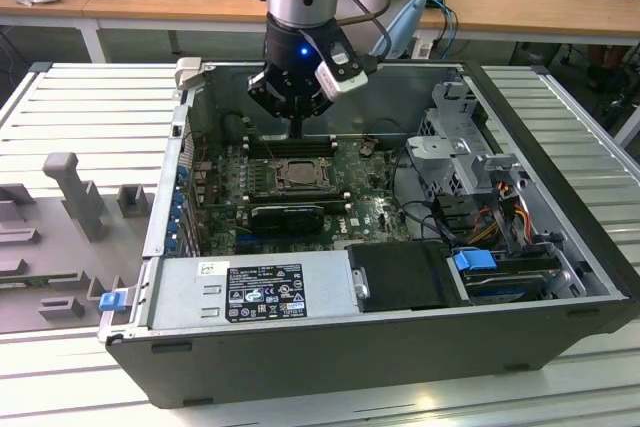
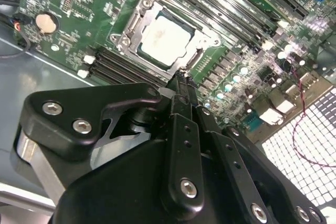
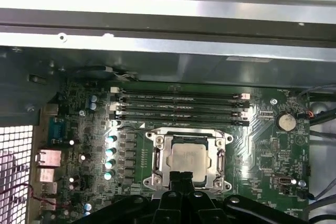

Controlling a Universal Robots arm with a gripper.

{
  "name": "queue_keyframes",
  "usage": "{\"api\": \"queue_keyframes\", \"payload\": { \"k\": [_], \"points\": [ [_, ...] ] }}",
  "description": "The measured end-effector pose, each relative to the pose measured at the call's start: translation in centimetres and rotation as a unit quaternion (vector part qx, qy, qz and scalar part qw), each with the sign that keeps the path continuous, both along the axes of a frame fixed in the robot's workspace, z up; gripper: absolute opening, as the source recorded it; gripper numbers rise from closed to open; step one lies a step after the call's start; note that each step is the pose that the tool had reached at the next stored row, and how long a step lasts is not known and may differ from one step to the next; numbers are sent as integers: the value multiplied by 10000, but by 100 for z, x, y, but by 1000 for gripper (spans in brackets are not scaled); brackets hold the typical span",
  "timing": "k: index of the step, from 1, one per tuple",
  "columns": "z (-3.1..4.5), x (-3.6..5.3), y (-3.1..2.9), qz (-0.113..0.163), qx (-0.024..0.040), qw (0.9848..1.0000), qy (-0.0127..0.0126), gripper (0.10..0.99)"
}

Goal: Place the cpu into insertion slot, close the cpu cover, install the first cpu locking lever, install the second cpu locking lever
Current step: 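Install the first cpu locking lever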

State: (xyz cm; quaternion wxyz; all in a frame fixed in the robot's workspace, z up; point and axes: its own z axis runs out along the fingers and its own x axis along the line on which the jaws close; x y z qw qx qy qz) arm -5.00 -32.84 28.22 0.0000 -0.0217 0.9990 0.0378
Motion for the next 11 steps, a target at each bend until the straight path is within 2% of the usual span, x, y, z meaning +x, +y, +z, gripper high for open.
{"api": "queue_keyframes", "payload": {
  "k": [2,11],
  "points": [
    [-5,-37,0,1,12,10000,-14,106],
    [-11,-83,0,1,15,10000,-25,106]
  ]
}}
